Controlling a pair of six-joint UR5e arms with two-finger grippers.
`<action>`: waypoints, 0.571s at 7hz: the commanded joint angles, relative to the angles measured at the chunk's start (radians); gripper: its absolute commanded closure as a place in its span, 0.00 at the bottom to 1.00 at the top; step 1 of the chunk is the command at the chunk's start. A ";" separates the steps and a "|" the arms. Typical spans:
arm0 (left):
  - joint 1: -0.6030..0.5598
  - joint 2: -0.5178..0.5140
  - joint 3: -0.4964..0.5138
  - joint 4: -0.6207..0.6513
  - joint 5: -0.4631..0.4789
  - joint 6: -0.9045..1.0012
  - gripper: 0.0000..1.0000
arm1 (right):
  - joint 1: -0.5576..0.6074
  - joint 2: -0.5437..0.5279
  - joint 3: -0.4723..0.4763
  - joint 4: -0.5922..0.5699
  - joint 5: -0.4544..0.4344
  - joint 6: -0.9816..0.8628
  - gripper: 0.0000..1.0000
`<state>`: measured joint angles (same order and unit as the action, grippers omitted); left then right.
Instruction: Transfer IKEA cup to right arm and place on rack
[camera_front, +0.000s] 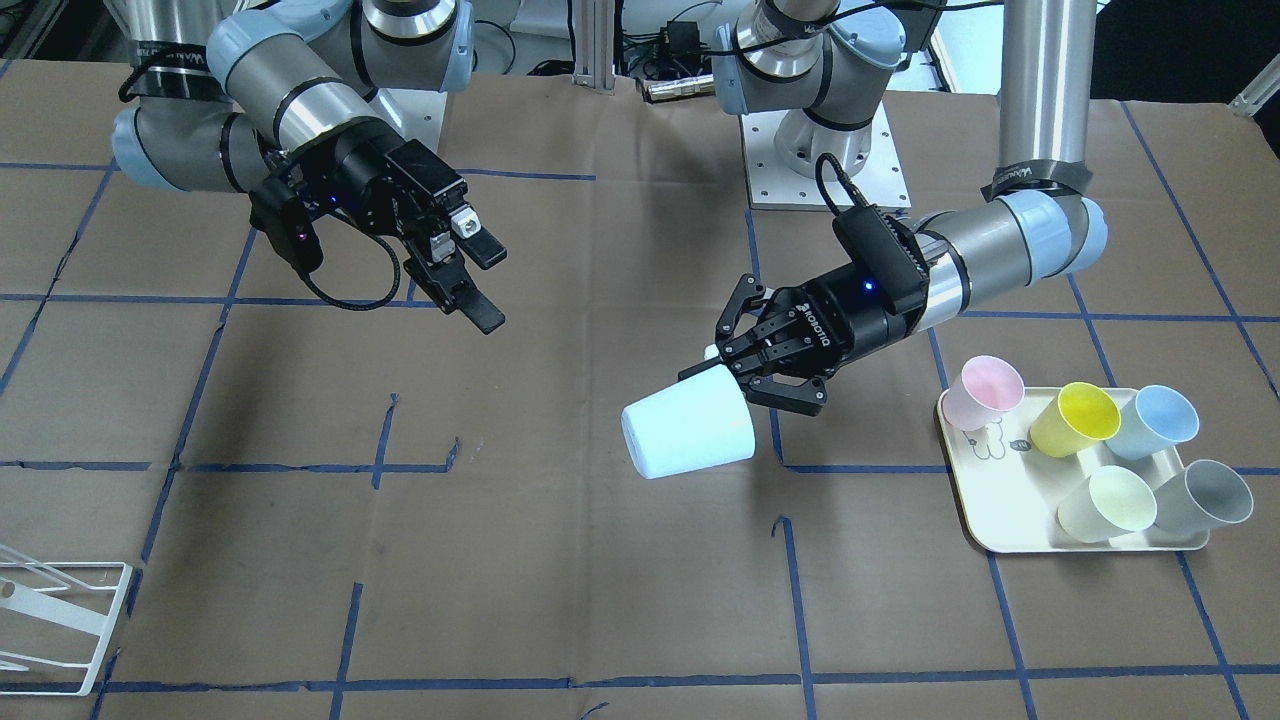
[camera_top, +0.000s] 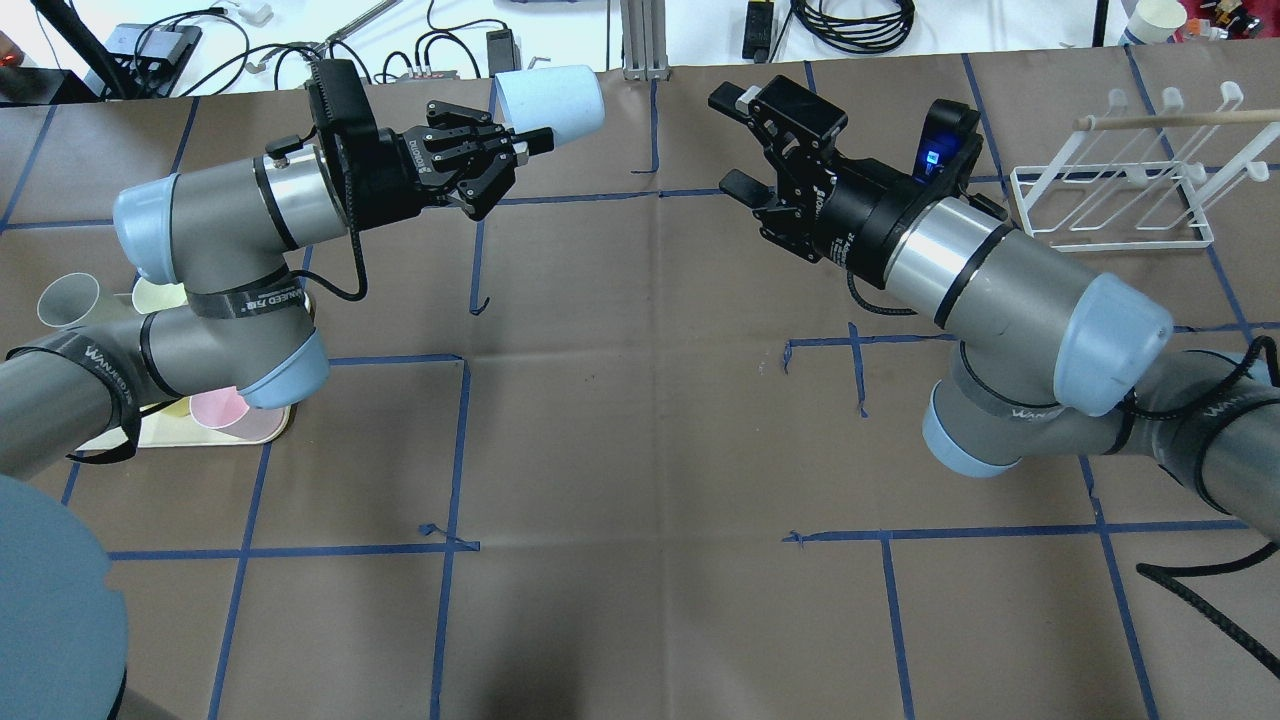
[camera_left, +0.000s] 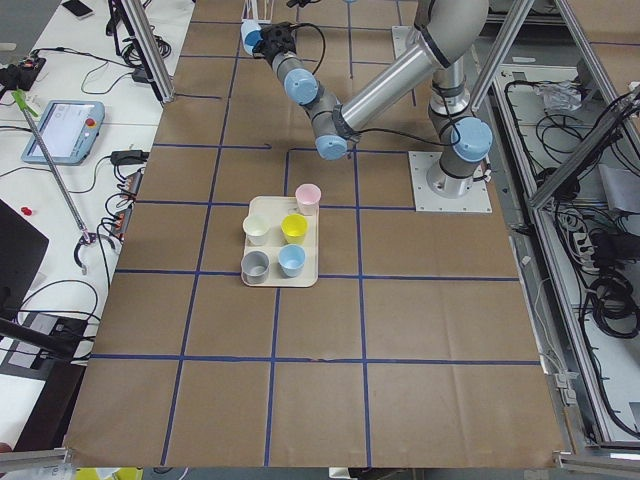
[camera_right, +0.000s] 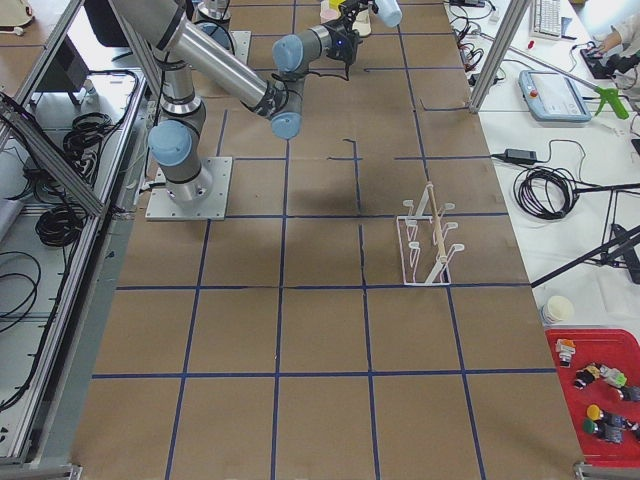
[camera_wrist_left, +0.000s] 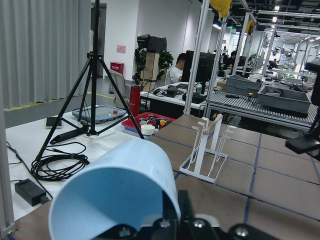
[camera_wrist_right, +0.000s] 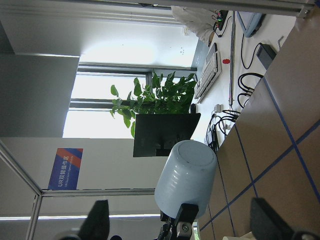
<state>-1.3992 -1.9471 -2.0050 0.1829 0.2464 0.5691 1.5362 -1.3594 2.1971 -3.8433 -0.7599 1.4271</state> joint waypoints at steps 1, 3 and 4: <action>-0.088 0.002 -0.003 0.026 0.022 -0.014 1.00 | -0.002 0.045 -0.011 -0.078 -0.018 0.047 0.01; -0.133 -0.001 -0.003 0.027 0.092 -0.017 1.00 | -0.010 0.110 -0.030 -0.113 -0.019 0.049 0.02; -0.133 -0.003 -0.004 0.027 0.093 -0.018 1.00 | -0.010 0.111 -0.025 -0.114 -0.074 0.076 0.01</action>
<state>-1.5234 -1.9482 -2.0086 0.2097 0.3275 0.5525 1.5272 -1.2617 2.1718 -3.9455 -0.7911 1.4815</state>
